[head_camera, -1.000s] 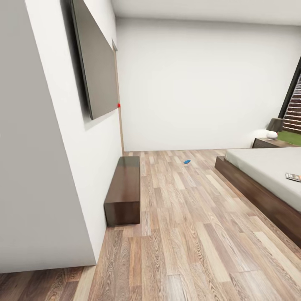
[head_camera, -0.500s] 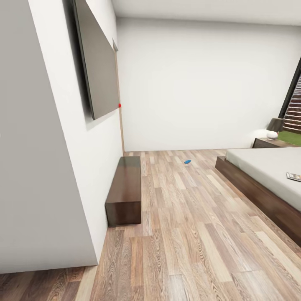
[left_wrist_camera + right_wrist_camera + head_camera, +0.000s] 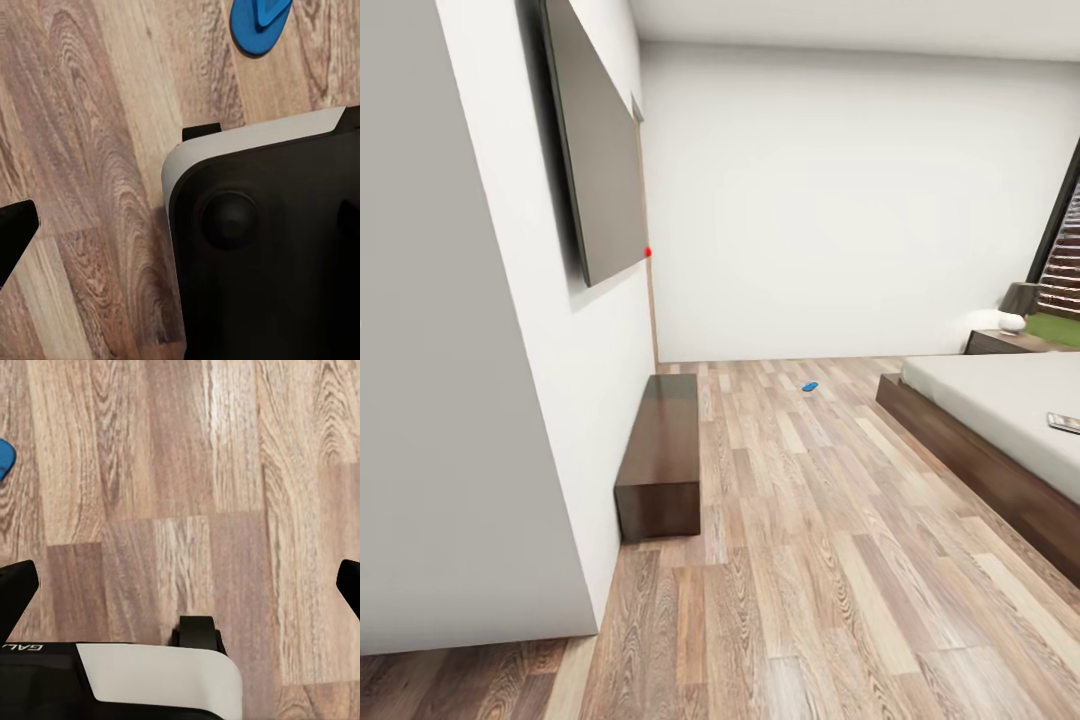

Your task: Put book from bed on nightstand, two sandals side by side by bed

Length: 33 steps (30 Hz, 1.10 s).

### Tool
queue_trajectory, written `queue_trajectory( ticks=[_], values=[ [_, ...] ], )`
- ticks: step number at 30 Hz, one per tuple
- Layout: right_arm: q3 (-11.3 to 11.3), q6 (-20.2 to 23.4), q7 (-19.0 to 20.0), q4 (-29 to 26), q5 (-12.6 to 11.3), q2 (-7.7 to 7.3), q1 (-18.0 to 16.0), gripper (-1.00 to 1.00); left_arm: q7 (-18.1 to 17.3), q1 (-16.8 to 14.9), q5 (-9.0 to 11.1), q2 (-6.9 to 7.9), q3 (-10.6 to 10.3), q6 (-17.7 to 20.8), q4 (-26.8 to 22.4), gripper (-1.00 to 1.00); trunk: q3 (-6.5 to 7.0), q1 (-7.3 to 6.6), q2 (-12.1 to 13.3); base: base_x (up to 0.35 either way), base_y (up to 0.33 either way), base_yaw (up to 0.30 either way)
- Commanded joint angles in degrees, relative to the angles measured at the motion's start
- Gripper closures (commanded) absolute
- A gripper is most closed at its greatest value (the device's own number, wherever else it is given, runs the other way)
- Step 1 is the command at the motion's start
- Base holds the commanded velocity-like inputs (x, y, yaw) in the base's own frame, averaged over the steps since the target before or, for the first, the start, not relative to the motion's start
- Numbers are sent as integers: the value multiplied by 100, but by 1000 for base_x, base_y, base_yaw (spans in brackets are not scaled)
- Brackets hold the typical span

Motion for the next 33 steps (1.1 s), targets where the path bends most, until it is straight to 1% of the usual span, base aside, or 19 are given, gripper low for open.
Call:
queue_trajectory(
  ticks=[1,10,21,33],
  values=[
    [-1,-19,4,4,2,-1,-3,-100,33,-2,-7,0,-46,-15,4,-100,-6,0,-3,0,154,0],
    [-1,-19,4,4,2,-1,-4,-100,33,-3,-7,0,-46,-17,4,-100,-6,0,-3,0,99,-17],
    [-1,-19,4,4,2,-1,-2,-100,33,-2,-7,0,-46,-17,4,-100,-6,0,-3,0,59,-154],
    [-1,-19,4,4,2,-1,-4,-100,33,-1,-7,0,-46,-17,4,-100,-6,0,-3,0,32,-84]
  ],
)
